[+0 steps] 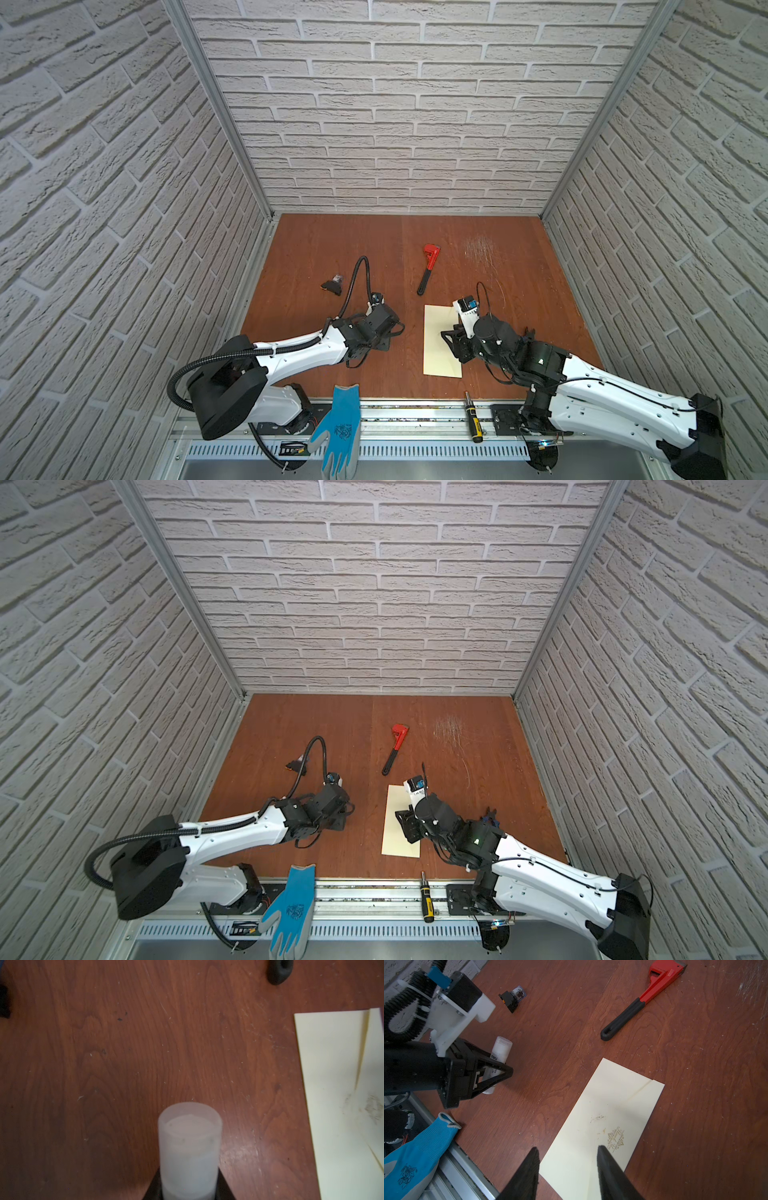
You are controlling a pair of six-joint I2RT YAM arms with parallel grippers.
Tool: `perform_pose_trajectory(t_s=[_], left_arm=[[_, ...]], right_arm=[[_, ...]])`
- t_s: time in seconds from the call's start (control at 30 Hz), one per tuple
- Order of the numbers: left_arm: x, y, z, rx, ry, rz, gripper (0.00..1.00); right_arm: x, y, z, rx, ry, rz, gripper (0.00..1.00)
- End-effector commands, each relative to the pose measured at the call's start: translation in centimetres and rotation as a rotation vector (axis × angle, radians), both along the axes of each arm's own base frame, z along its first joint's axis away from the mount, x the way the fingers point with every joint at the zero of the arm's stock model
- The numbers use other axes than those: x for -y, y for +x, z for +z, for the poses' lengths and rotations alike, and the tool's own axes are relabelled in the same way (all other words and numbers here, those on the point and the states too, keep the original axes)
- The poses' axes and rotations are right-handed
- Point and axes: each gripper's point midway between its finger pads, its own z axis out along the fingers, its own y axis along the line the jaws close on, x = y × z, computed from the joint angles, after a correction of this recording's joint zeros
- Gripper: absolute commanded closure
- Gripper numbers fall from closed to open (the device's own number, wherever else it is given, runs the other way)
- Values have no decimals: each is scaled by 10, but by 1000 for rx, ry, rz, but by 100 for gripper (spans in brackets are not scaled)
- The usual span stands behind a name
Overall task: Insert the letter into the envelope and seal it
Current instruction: 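Lower the capped glue stick to the table with the left gripper and release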
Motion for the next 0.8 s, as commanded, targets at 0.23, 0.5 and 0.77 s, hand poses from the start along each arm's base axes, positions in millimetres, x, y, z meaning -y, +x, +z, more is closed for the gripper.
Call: perform_pose_trajectory(t_s=[0.23, 0.5, 0.77], left_arm=[[1, 3, -24, -47, -35, 84, 88], [-3, -3, -36, -79, -13, 83, 78], [-9, -7, -44, -97, 6, 92, 68]], right_arm=[[-7, 7, -2, 11, 18, -11, 53], [-6, 7, 0, 18, 16, -12, 53], [4, 6, 5, 27, -9, -29, 53]])
